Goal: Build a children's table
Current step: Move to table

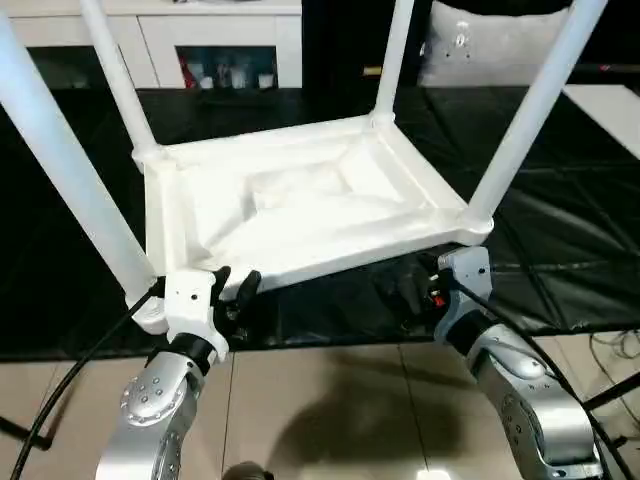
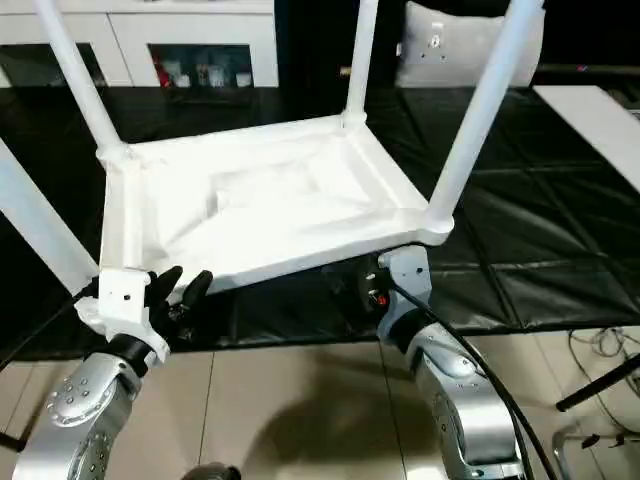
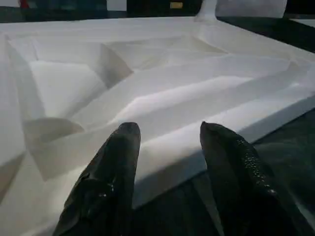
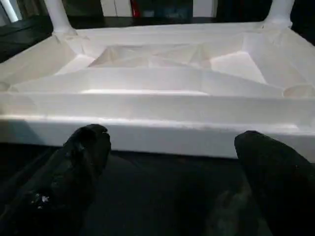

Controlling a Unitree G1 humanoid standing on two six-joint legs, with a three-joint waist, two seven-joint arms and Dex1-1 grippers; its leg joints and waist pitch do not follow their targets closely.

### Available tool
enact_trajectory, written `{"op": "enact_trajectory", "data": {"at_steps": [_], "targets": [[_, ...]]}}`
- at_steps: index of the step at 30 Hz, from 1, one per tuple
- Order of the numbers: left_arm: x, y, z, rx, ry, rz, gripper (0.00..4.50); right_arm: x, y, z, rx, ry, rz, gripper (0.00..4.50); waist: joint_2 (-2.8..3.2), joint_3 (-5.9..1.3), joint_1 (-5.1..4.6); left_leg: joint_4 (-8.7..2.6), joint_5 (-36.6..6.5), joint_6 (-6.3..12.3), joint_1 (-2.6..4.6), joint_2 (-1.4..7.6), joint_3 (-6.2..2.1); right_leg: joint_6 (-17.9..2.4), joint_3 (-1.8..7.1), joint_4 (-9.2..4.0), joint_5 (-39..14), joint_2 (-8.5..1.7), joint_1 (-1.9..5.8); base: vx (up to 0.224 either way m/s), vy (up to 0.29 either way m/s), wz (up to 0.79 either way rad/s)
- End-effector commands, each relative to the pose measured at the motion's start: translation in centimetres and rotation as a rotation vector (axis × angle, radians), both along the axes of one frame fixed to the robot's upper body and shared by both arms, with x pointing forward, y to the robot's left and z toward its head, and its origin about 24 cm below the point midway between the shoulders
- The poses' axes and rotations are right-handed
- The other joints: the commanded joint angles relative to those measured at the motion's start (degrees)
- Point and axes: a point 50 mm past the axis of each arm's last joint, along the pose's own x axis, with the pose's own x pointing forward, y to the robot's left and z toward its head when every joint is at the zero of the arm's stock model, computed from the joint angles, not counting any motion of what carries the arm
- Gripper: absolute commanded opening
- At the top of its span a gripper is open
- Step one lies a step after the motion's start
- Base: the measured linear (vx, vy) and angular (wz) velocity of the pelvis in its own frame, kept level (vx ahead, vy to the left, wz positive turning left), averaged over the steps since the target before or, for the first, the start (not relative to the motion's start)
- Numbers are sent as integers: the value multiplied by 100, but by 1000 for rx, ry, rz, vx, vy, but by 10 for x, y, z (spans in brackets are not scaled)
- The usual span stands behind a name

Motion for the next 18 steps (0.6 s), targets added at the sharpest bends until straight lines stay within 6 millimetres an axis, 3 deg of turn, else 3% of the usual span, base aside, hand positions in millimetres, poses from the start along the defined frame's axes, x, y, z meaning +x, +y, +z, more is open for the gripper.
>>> {"op": "enact_trajectory", "data": {"at_steps": [1, 2, 3, 4, 5, 6, 7, 8, 9, 10, 11, 12, 13, 14, 15, 16, 17, 18], "targets": [[-1, -1, 3, -4, -5, 2, 223, 1, 0, 4, 0, -10, 0, 450, -2, -103, -38, -356, -2873, 230, 140, 230, -26, -413, 288, -806, -3234, -583, 70, 68, 73, -8], [-2, -1, 3, -6, -1, -1, 223, 1, 0, 3, -4, -5, -1, 450, 15, -152, -4, -431, -2435, 297, 111, 262, -31, -439, 319, -826, -2834, -592, 254, 68, 73, -8], [-2, -2, 3, -5, 1, -2, 223, 1, -1, 3, -6, -4, -2, 450, 35, -172, -1, -451, -2331, 341, 166, 287, -33, -485, 317, -804, -2559, -569, 250, 95, 65, -2], [-3, -2, 3, -5, 3, -3, 223, 0, -1, 2, -6, -1, -3, 450, 51, -287, -54, -506, -1729, 635, 258, 383, -122, -665, 264, -615, -1240, -481, 302, 115, 58, 1], [-3, -2, 3, -6, 3, -3, 223, 0, -1, 2, -6, 0, -4, 450, 51, -287, -54, -506, -1729, 635, 258, 383, -122, -665, 264, -615, -1240, -481, 302, 115, 58, 1], [-3, -2, 3, -6, 3, -4, 223, 0, -1, 1, -10, 1, 0, 450, 73, -392, -175, -437, -906, 1384, 489, 493, -306, -643, 131, -309, 15, -415, 129, 137, 41, -1], [-3, -2, 4, -5, 3, -7, 223, 0, 0, 1, -14, 2, 7, 450, 63, -411, -237, -385, -671, 1760, 616, 540, -385, -624, 100, -194, 236, -424, -22, 153, 15, 7], [-3, -2, 4, -4, 3, -8, 223, -1, 0, 1, -15, 3, 10, 450, -31, -428, -332, -269, -174, 2518, 765, 616, -505, -564, 138, -23, 508, -506, -225, 153, 15, 7], [-3, -3, 4, -4, 3, -9, 223, -1, 0, 1, -14, 4, 10, 450, -97, -401, -326, -120, 210, 2940, 571, 465, -400, -570, 278, -40, 848, -634, -132, 150, -10, 11], [-4, -3, 4, -2, 3, -9, 223, -1, 0, 1, -14, 4, 10, 450, -219, -362, -269, 67, 129, 2781, 159, 78, -118, -612, 453, -234, 1275, -660, 246, 135, -21, 12], [-4, -3, 4, -1, 3, -10, 223, -1, 0, 1, -14, 4, 10, 450, -312, -415, -139, 392, -2, 2468, -353, -412, 87, -552, 721, -336, 2030, -593, 803, 135, -21, 12], [-4, -3, 4, 1, 2, -10, 223, -1, 0, 1, -15, 3, 10, 450, -169, -404, 76, 717, -31, 1467, -945, -219, -121, -76, 907, -365, 3211, -975, 1133, 128, -1, 10], [-4, -3, 4, 2, 3, -11, 223, 0, 0, 1, -15, 3, 9, 450, -187, -354, 62, 618, 29, 1234, -948, -233, -119, 185, 735, -333, 3379, -772, 1065, 80, 9, -4], [-5, -3, 4, 6, 4, -15, 223, 0, 0, 1, -16, 2, 10, 450, 24, -398, 21, 240, 397, 1022, -621, -73, -163, 739, 231, -213, 3031, -361, 868, 80, 9, -4], [-5, -3, 4, 9, 4, -20, 223, 0, 0, 1, -20, 0, 12, 450, 205, -408, -292, 42, 826, 2082, 107, 494, -794, 1076, -154, 445, 1537, -124, 222, 30, -16, -18], [-5, -4, 4, 14, 5, -32, 223, 0, 0, 1, -28, -4, 17, 450, 178, -546, -453, 90, 1587, 3577, 915, 1005, -1324, 789, 28, 905, -655, -351, -760, 84, -26, -12], [-5, -4, 4, 14, 5, -32, 223, 0, 0, 1, -28, -4, 17, 450, 178, -546, -453, 90, 1587, 3577, 915, 1005, -1324, 789, 28, 905, -655, -351, -760, 84, -26, -12], [-6, -5, 4, 16, 5, -52, 223, 0, -1, 1, -31, -5, 18, 450, 140, -431, -377, 83, 1719, 3542, 561, 894, -1021, 673, 158, 1057, -541, -413, -830, 94, 8, 7]]}}
